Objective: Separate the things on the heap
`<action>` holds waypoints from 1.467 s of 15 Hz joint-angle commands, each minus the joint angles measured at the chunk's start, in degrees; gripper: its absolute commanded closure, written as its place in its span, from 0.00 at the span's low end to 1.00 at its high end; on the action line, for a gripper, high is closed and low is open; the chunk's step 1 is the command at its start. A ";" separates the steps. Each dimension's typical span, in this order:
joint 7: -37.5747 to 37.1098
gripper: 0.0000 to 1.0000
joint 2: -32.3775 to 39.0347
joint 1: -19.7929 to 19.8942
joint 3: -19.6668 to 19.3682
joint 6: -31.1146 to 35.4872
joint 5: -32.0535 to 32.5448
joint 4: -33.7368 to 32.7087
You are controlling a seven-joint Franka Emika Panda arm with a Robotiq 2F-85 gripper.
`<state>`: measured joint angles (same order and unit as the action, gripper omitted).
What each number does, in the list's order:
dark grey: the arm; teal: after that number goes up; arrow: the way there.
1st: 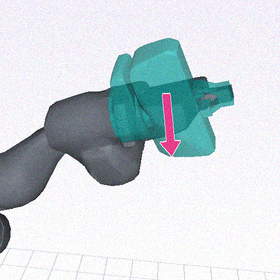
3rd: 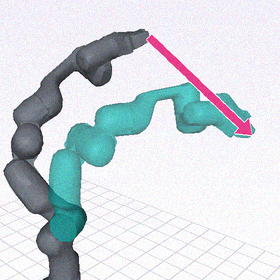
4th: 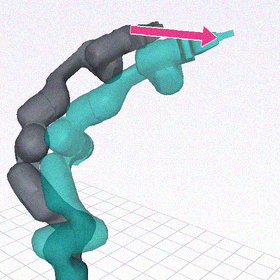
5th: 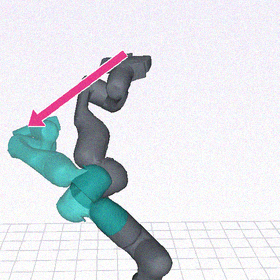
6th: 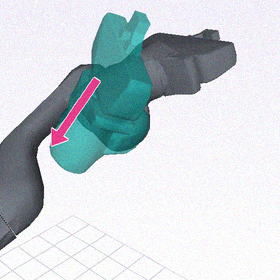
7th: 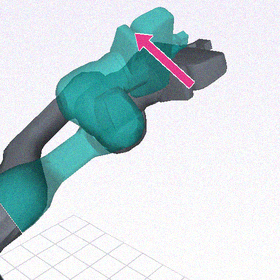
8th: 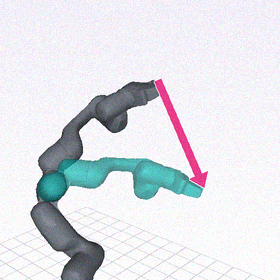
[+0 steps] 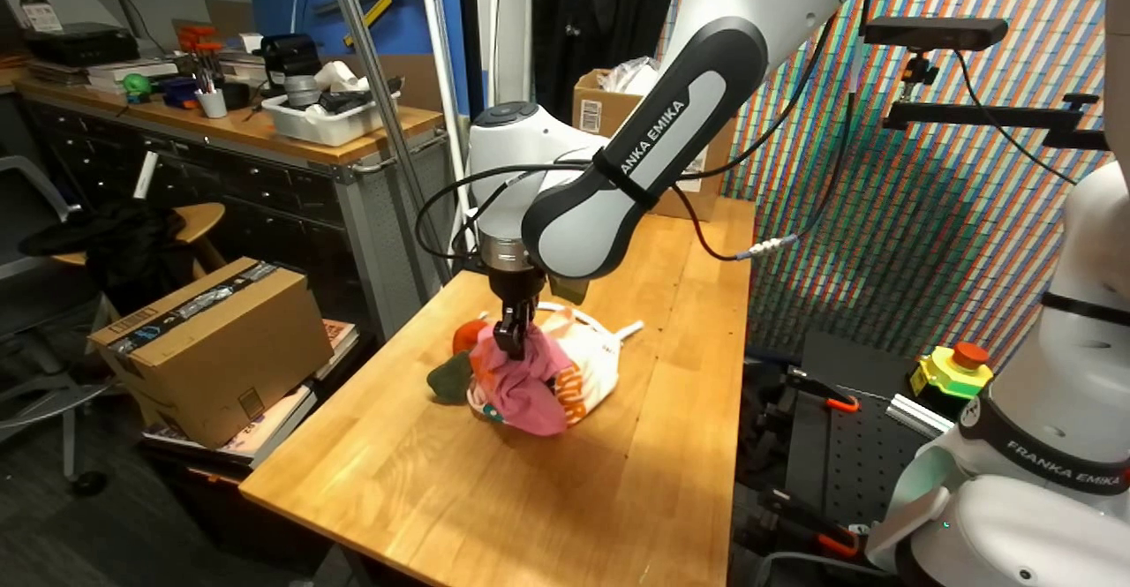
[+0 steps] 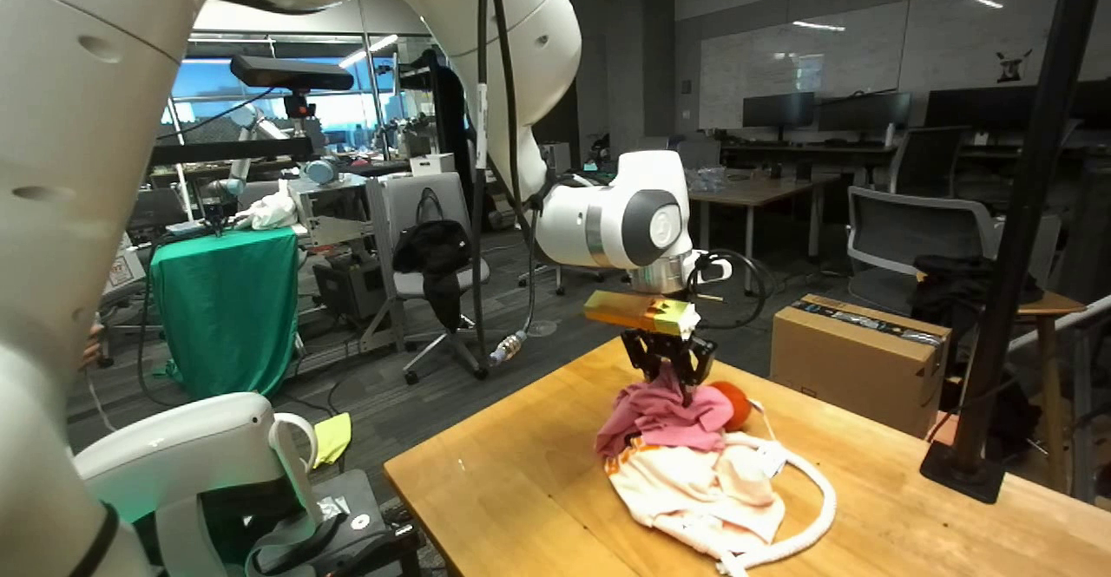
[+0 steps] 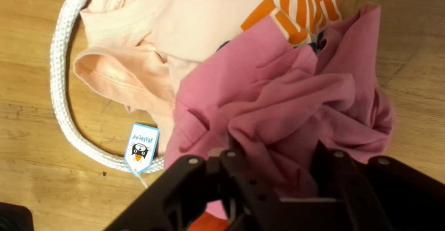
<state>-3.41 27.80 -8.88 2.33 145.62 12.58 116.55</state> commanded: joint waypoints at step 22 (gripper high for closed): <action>-8.33 0.96 -26.91 2.31 -3.77 -8.73 10.45 -1.06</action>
<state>-8.86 5.65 -7.88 -1.98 139.57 20.05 115.68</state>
